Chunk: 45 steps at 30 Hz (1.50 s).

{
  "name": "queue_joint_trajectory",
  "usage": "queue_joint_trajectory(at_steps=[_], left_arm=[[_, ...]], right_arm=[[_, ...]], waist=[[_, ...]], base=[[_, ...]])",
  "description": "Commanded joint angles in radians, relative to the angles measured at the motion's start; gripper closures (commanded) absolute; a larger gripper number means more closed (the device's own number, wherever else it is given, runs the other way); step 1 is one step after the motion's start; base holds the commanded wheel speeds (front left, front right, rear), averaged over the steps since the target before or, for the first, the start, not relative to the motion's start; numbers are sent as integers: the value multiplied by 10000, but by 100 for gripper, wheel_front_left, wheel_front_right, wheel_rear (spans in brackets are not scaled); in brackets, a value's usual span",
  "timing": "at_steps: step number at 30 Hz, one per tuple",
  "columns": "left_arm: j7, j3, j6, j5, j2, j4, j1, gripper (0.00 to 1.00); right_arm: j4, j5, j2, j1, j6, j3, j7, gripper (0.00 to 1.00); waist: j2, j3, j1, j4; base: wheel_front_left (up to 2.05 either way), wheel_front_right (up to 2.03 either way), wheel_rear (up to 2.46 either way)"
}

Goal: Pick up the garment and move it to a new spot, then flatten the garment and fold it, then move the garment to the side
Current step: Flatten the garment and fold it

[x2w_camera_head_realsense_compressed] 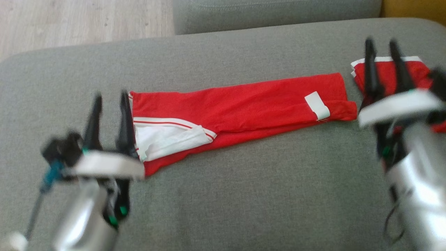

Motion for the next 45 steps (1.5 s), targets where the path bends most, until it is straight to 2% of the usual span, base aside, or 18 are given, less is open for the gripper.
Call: queue_joint_trajectory(at_steps=[1,4,6,9,15,21,31,39,40,42,45], left_arm=[[-51,637,-94,298,51,-286,-198,0],[-51,1385,-417,1086,-697,-229,675,0],[-52,1887,-641,1518,-1130,-181,1094,0],[-52,2477,-996,2065,-1563,-99,1405,0],[-52,2870,-1456,2934,-1937,25,1209,0],[-52,2896,-1648,3230,-2078,156,774,0],[-53,2603,-1733,3258,-2121,201,293,0],[-53,2515,-1742,3167,-2124,154,170,0],[-53,2511,-1742,3172,-2124,158,159,0],[-53,2510,-1743,3184,-2124,167,155,0],[-53,2510,-1743,3208,-2124,186,199,0]], right_arm=[[-528,-463,303,427,-9,-125,-102,0],[-1267,-1623,1234,1699,-9,-1141,-104,0],[-1591,-2191,1587,2324,-9,-1468,-104,0],[-1852,-2671,1840,2875,-9,-1641,-105,0],[-1748,-3039,1955,2846,-9,-1768,-106,0],[-684,-3555,1861,1801,-9,-2402,337,0],[1966,-4105,1756,170,-9,-4599,1339,0],[3943,-4398,1847,-646,-9,-4972,1700,0],[4110,-4365,1860,-724,-9,-4936,1698,38],[4361,-4305,1882,-841,-9,-4832,1587,100],[4518,-4197,1902,-938,-9,-4583,1180,100]], waist=[[-1,-40,1,-7],[-1,-95,1,-4],[-1,-111,1,0],[-1,-99,1,34],[-1,177,1,207],[-1,709,1,467],[-1,1355,1,985],[-1,1524,1,1061],[-1,1524,1,1048],[-1,1492,1,1002],[-1,1400,1,902]], base=[[0,0,0],[0,0,0],[0,0,0],[0,0,0],[0,0,0],[0,0,0],[0,0,0],[0,0,0],[0,0,0],[0,0,0],[0,0,0]])
